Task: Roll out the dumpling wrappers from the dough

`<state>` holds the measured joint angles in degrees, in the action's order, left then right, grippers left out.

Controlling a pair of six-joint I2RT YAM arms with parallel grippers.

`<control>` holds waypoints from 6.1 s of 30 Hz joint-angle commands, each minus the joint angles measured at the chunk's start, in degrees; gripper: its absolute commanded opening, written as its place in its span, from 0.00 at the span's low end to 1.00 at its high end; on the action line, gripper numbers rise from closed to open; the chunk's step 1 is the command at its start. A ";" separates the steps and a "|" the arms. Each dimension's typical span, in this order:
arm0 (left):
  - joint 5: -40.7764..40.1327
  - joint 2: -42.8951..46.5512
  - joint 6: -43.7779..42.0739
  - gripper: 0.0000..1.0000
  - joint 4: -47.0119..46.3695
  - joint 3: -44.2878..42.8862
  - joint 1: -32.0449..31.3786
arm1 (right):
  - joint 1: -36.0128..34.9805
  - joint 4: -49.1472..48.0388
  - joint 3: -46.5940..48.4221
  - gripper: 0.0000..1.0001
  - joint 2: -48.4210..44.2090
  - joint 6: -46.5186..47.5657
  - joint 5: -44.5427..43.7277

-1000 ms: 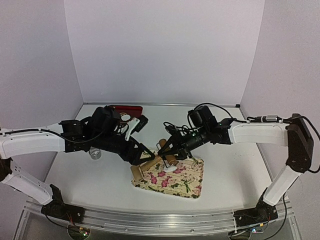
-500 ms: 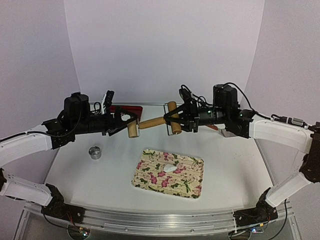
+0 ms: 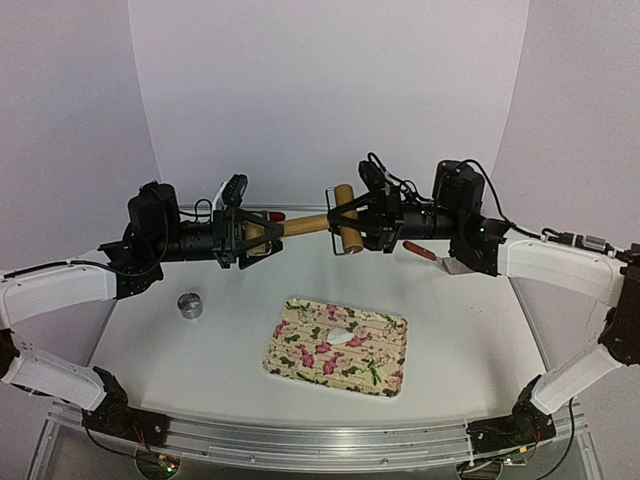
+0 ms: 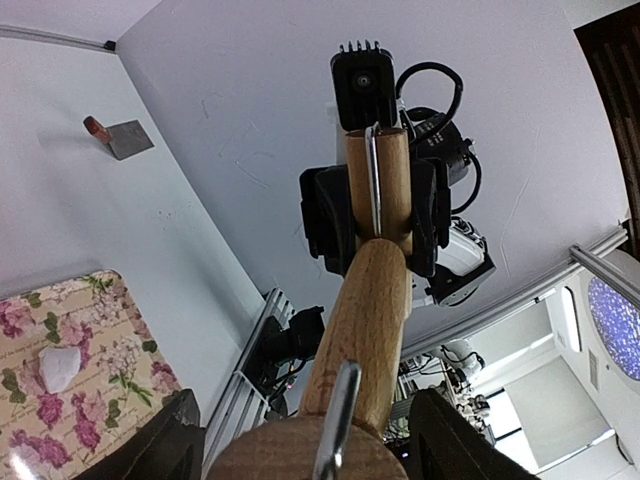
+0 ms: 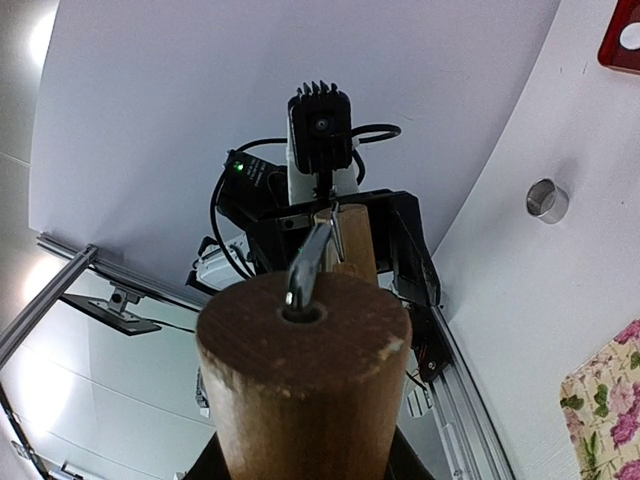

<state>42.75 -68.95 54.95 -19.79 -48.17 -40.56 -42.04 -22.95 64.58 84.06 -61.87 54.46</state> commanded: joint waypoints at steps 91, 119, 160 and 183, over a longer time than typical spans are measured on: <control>-11.36 -16.59 -8.33 0.00 49.14 -13.51 -3.84 | -4.76 56.52 3.31 0.00 26.69 25.01 -47.58; -17.14 -23.64 -15.46 0.00 57.33 -17.25 -4.37 | -6.39 56.61 4.07 0.00 27.01 23.82 -49.05; -23.04 -29.29 -14.64 0.00 56.36 -21.77 -9.10 | -6.79 57.13 4.50 0.00 26.68 23.60 -51.82; -26.03 -16.66 -10.77 0.00 66.15 -23.17 -7.25 | -6.81 57.75 5.27 0.00 27.07 23.78 -51.91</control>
<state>17.76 -89.09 43.73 45.87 -72.65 -48.86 -48.84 31.22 68.79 109.82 -38.96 7.09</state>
